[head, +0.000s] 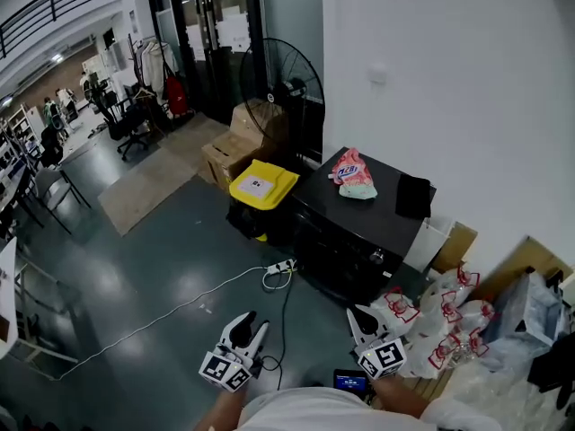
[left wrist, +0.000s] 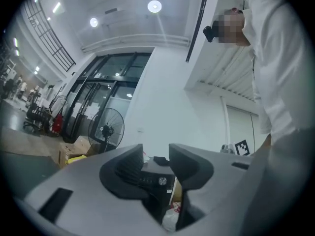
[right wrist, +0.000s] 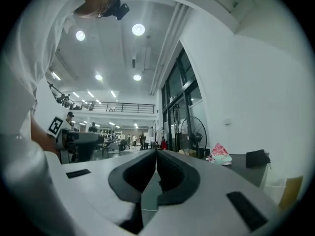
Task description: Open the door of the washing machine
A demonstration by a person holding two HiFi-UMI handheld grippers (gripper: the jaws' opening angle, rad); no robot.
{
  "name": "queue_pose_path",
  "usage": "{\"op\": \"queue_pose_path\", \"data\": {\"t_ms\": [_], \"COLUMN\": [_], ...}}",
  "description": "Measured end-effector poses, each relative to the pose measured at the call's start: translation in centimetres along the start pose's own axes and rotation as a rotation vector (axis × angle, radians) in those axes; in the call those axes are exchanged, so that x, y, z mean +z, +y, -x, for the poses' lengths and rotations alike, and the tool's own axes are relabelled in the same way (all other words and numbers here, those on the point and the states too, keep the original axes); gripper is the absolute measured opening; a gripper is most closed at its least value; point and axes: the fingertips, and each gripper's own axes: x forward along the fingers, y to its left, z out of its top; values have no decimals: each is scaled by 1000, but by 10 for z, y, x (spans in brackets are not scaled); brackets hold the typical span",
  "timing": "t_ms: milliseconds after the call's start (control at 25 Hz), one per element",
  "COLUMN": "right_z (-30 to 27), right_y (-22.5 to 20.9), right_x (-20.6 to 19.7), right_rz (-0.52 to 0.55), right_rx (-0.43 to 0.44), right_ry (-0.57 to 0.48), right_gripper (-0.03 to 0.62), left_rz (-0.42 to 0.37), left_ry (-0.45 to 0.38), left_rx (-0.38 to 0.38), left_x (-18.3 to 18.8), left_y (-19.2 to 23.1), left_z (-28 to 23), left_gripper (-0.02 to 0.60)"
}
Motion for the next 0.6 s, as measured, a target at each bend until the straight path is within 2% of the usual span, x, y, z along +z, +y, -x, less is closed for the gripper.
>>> {"op": "queue_pose_path", "data": {"t_ms": [120, 600], "right_z": [5, 6], "right_y": [3, 3], "right_x": [-3, -2], "right_rz": [-38, -44], "right_rx": [-10, -15], "right_ry": [-2, 4], "right_gripper": [32, 32], "left_rz": [5, 20], "left_ry": [-13, -58], "left_rx": [-2, -16], "left_x": [3, 9], "left_y": [-1, -3], "left_z": [3, 6], "left_gripper": [155, 144]}}
